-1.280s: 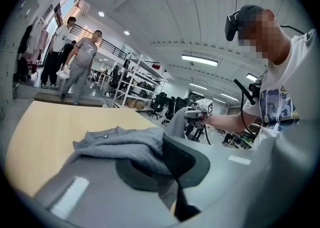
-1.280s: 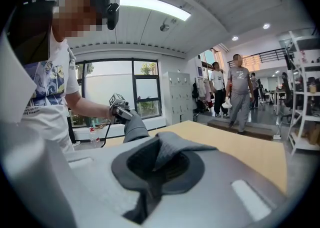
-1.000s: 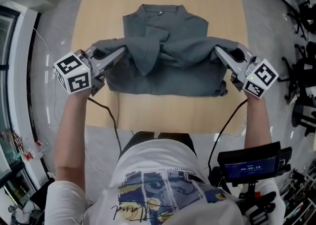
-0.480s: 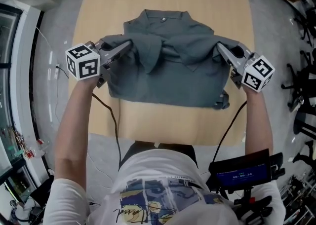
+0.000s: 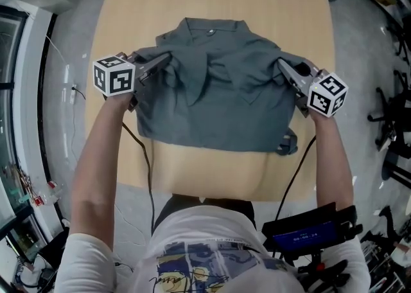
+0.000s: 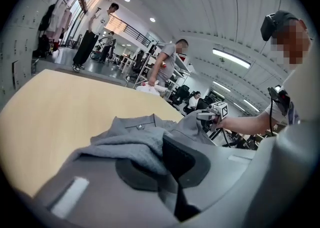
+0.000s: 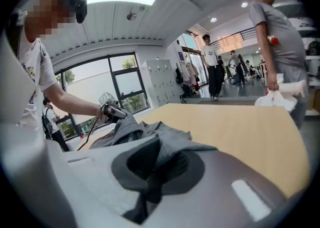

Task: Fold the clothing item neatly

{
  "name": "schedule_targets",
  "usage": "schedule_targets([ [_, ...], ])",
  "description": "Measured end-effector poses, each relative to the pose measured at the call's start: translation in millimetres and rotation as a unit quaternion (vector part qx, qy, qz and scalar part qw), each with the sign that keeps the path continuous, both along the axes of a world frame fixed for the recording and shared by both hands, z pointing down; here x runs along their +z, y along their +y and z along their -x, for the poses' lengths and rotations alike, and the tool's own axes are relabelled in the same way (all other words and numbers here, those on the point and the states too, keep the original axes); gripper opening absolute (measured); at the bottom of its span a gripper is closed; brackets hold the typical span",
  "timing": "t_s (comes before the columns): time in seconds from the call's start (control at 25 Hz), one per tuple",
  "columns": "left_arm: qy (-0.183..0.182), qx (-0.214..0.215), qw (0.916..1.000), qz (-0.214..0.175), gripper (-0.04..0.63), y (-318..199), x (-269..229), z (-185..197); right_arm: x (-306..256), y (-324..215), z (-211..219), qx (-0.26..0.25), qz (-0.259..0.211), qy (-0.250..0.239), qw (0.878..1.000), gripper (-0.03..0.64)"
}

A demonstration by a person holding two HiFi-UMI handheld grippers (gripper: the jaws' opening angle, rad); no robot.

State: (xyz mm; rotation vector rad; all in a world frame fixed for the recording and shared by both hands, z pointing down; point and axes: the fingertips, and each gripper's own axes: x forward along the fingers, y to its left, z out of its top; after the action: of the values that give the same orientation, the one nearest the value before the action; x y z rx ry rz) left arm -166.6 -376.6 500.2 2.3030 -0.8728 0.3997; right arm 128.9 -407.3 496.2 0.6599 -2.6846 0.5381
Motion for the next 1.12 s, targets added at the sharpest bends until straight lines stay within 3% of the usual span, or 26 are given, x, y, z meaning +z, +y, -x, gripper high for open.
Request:
schedule_targets([
  [0.4, -0.028, -0.019, 0.9987, 0.039, 0.028, -18, 41, 12, 56, -16, -4, 0.018, 0.058, 0.025, 0.998, 0.009],
  [0.6, -0.036, -0.020, 0.9978, 0.051, 0.062, -21, 53, 16, 75, -20, -4, 0.018, 0.090, 0.032, 0.995, 0.019],
  [0.92, -0.042, -0.006, 0.9968, 0.068, 0.150, -21, 68, 21, 92, -18, -7, 0.001, 0.133, 0.029, 0.991, 0.141],
  [1.12, -0.040, 0.002, 0.9964, 0.075, 0.175, -19, 72, 27, 92, -14, -13, -0.007, 0.156, 0.011, 0.988, 0.184],
])
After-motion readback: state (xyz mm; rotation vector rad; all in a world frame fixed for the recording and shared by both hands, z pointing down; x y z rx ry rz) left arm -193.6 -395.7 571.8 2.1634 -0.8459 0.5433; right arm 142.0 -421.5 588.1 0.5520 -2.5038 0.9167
